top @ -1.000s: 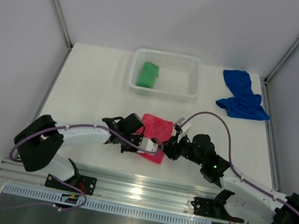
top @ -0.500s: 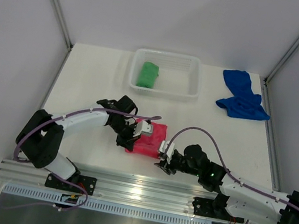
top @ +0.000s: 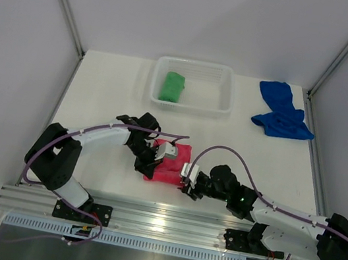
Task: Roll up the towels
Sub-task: Roll the towel
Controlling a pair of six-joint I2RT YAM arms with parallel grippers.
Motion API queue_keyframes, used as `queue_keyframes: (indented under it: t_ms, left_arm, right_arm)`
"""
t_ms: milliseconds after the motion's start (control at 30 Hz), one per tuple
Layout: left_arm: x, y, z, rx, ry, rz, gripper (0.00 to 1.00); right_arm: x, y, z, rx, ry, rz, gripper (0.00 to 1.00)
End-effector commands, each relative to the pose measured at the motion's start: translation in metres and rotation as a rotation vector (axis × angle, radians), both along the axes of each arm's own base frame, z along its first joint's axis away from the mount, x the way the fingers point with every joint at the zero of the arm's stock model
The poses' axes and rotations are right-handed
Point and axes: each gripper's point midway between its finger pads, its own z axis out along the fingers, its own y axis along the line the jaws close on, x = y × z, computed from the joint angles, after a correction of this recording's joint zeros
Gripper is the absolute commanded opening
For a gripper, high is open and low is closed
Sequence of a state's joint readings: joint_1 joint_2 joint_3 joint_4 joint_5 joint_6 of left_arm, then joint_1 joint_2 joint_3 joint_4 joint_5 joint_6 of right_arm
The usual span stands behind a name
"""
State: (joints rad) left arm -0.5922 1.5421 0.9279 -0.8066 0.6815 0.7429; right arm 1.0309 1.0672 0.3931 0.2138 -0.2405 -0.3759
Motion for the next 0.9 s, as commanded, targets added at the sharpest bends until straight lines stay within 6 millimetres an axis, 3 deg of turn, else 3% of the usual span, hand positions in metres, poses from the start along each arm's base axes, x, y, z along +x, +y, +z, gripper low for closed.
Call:
queue_keyframes:
  t_ms: [0,133,400,567,733,867]
  left_arm:
    - [0.005,-0.009,0.011,-0.06,-0.006,-0.025,0.01]
    - [0.004,-0.007,0.009,-0.052,-0.01,-0.026,0.01]
    - [0.004,-0.007,0.009,-0.052,-0.01,-0.026,0.01]
    - [0.002,-0.006,0.008,-0.054,-0.003,-0.032,0.01]
    - [-0.001,-0.005,0.008,-0.06,0.016,-0.035,0.01]
    - [-0.004,-0.003,0.011,-0.081,0.034,-0.037,0.01]
  right_arm:
    - [0.015,0.008,0.051,0.132,-0.089,-0.028,0.58]
    - [0.016,0.009,0.041,0.143,-0.053,-0.026,0.65]
    - [0.016,0.015,-0.006,0.057,0.057,-0.003,0.63]
    - [0.012,0.014,-0.015,0.056,0.103,-0.011,0.61]
    - [0.017,0.013,-0.031,0.02,0.176,-0.059,0.38]
    - [0.016,0.01,-0.042,-0.004,0.22,-0.08,0.34]
